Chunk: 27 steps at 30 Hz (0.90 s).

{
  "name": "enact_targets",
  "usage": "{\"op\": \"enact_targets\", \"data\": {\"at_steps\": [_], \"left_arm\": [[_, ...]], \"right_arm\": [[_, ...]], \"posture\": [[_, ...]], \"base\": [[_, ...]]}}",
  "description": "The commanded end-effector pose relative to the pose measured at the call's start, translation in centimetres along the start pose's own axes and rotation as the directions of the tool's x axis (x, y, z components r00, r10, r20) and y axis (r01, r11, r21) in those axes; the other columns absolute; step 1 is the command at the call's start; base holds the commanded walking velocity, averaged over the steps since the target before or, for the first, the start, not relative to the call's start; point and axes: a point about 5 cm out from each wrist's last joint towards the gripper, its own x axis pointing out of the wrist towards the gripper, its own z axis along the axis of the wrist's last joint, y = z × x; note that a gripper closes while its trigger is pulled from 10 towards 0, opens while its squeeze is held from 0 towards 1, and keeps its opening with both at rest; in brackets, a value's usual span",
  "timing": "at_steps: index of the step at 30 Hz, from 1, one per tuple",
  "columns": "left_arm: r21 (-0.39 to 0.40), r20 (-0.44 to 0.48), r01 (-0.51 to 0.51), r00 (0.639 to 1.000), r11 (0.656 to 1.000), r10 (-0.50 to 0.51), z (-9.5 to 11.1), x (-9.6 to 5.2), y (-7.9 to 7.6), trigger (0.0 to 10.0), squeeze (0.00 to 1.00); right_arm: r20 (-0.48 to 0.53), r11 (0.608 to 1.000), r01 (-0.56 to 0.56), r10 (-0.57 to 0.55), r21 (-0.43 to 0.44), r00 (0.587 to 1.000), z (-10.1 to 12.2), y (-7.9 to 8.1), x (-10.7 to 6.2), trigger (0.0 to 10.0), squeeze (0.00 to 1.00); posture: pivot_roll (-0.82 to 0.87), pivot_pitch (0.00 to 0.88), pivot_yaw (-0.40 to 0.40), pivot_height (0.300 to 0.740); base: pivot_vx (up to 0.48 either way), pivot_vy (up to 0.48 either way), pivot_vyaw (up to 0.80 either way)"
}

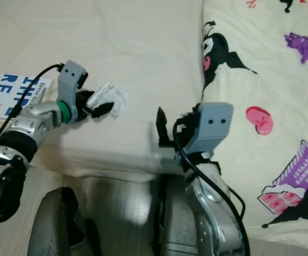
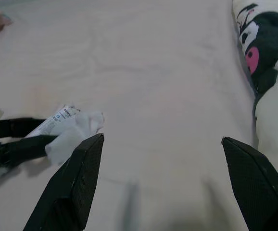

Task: Clean up the room

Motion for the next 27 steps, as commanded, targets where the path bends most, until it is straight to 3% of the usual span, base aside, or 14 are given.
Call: {"op": "enact_targets", "data": {"at_steps": [1, 3, 4, 6, 7, 27], "left_arm": [[0.001, -0.043, 0.004, 0.999, 1.000, -0.004, -1.0, 0.2, -0.5, 10.0, 0.00], [0.044, -0.081, -0.019, 0.996, 0.999, 0.022, -1.4, 0.4, -0.7, 10.0, 0.00], [0.045, -0.083, -0.034, 0.996, 0.998, 0.037, -1.5, 0.5, -0.7, 5.5, 0.00], [0.043, -0.083, -0.044, 0.995, 0.998, 0.047, -1.5, 0.5, -0.7, 5.5, 0.00], [0.028, -0.080, -0.055, 0.995, 0.998, 0.057, -1.6, 0.6, -0.8, 0.0, 0.00], [0.026, -0.074, -0.104, 0.992, 0.994, 0.105, -2.6, 0.3, -0.6, 0.0, 0.00]], "right_arm": [[-0.015, 1.000, 0.024, -0.024, -0.007, 1.000, -0.1, -0.3, -0.6, 10.0, 0.00], [-0.021, 0.999, 0.034, -0.034, -0.010, 0.999, -0.2, -0.4, -0.9, 10.0, 0.00], [-0.023, 0.999, 0.037, -0.037, -0.010, 0.999, -0.2, -0.4, -1.0, 10.0, 0.00], [-0.025, 0.999, 0.039, -0.039, -0.010, 0.999, -0.2, -0.4, -1.1, 10.0, 0.00], [-0.027, 0.999, 0.040, -0.040, -0.008, 0.999, -0.3, -0.4, -1.2, 10.0, 0.00], [-0.038, 0.999, 0.033, -0.033, 0.000, 0.999, -0.6, -0.1, -0.8, 10.0, 0.00]], "posture": [[-0.28, 0.505, 0.126, 0.539], [-0.28, 0.508, 0.130, 0.539], [-0.28, 0.511, 0.133, 0.539], [-0.28, 0.511, 0.133, 0.539], [-0.28, 0.512, 0.136, 0.539], [-0.25, 0.497, 0.127, 0.539]], "base": [[0.000, 0.000, 0.00], [0.000, 0.000, 0.00], [0.000, 0.000, 0.00], [0.000, 0.000, 0.00], [0.000, 0.000, 0.00], [0.000, 0.000, 0.00]]}}
